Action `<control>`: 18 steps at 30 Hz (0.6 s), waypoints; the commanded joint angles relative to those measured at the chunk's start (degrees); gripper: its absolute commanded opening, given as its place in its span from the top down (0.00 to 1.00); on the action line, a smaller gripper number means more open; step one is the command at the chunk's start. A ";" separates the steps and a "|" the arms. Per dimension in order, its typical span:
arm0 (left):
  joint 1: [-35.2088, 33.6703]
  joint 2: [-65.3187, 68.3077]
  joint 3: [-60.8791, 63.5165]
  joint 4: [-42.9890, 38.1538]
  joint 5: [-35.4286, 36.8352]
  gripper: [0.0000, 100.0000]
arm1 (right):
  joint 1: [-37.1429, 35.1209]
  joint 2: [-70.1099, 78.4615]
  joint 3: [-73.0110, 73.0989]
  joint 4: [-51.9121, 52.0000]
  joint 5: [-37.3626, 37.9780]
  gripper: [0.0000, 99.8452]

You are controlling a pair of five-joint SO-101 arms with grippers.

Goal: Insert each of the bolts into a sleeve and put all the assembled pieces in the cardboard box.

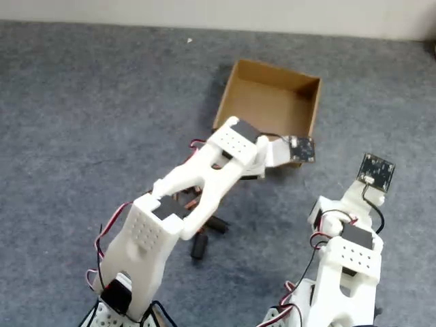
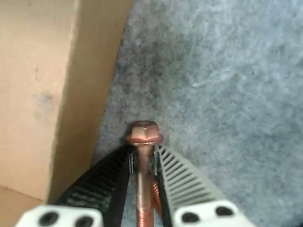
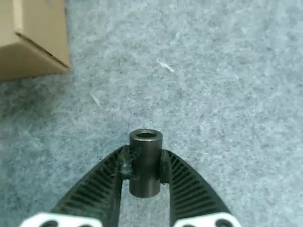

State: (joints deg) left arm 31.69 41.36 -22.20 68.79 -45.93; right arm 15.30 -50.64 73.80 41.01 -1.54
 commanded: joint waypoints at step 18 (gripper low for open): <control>-7.25 -27.91 -1.80 17.23 18.73 1.00 | -0.31 -1.80 -6.81 3.30 -1.14 0.99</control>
State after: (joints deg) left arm 25.89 20.70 -22.11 82.95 -31.52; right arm 15.65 -50.64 72.84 41.98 -1.89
